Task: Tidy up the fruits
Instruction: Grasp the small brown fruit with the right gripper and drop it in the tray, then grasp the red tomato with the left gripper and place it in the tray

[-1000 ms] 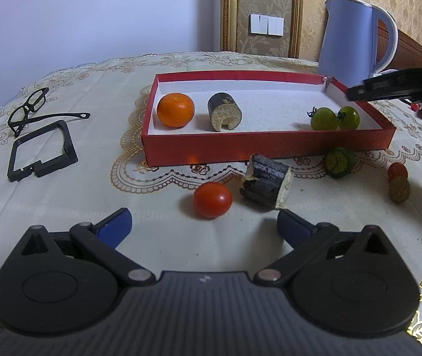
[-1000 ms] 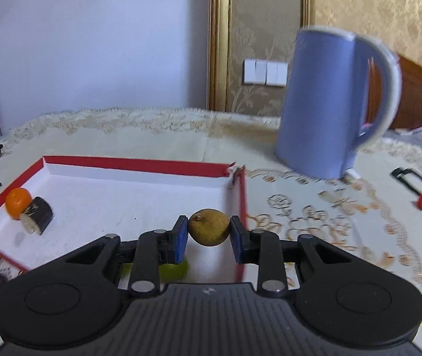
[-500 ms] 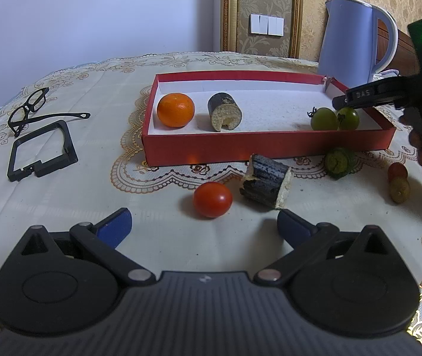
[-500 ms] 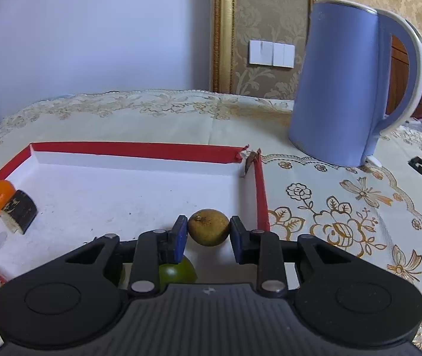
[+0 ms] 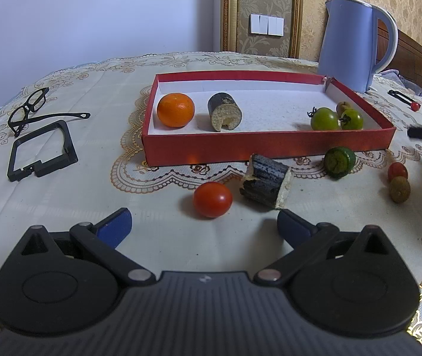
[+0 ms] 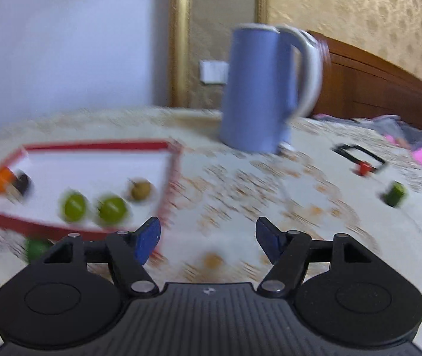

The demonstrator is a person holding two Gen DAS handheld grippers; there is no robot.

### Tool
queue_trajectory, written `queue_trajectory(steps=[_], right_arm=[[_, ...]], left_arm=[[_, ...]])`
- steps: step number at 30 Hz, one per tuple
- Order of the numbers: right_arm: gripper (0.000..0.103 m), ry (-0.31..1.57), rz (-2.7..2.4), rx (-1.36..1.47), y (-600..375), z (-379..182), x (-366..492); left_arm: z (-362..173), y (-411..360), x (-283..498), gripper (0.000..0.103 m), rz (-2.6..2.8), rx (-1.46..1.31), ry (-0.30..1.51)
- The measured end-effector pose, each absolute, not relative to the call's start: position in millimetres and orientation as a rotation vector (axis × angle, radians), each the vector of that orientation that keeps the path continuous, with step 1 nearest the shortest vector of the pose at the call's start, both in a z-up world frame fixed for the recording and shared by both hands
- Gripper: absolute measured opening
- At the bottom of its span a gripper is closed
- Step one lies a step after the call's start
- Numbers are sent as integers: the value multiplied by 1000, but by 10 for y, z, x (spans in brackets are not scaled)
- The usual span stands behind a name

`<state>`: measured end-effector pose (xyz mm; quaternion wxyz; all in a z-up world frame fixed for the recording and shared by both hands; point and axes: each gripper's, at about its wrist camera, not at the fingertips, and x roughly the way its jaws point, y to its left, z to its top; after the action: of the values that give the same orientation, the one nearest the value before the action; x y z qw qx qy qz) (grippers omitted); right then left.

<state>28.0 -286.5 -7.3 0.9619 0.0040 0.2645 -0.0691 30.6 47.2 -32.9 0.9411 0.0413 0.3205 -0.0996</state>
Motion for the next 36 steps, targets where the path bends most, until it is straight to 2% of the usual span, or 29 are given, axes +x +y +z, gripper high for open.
queue_trajectory(steps=[7,11,19,20,21,25,27,28,30,32,36], right_arm=[[72,629,-171,76,-3001,-321,369],[80,623,-130,148,-3106,-340,332],[82,622,-119,159,-3109,-341,335],[83,623,-119,158,-3107,-338,335],[83,624,-118,156,-3104,-337,336],[83,625,-118,155,-3101,-337,336],[83,626,-118,153,-3101,-337,335],[83,627,-118,151,-3099,-337,332],[84,629,-118,145,-3093,-337,335],[84,630,-119,141,-3087,-337,334],[84,631,-118,141,-3084,-337,334]], left_arm=[[-329,471,306,103,-204,85,653],[-329,477,299,103,-201,82,649],[-251,437,209,100,-154,120,577],[-249,424,221,96,-151,133,578],[-247,409,251,84,-147,149,583],[-265,460,348,72,-167,110,616],[-256,464,349,57,-171,105,606],[-254,453,345,54,-179,109,602],[-265,415,341,36,-206,121,603],[-263,376,318,27,-227,129,600],[-263,319,286,25,-216,153,589]])
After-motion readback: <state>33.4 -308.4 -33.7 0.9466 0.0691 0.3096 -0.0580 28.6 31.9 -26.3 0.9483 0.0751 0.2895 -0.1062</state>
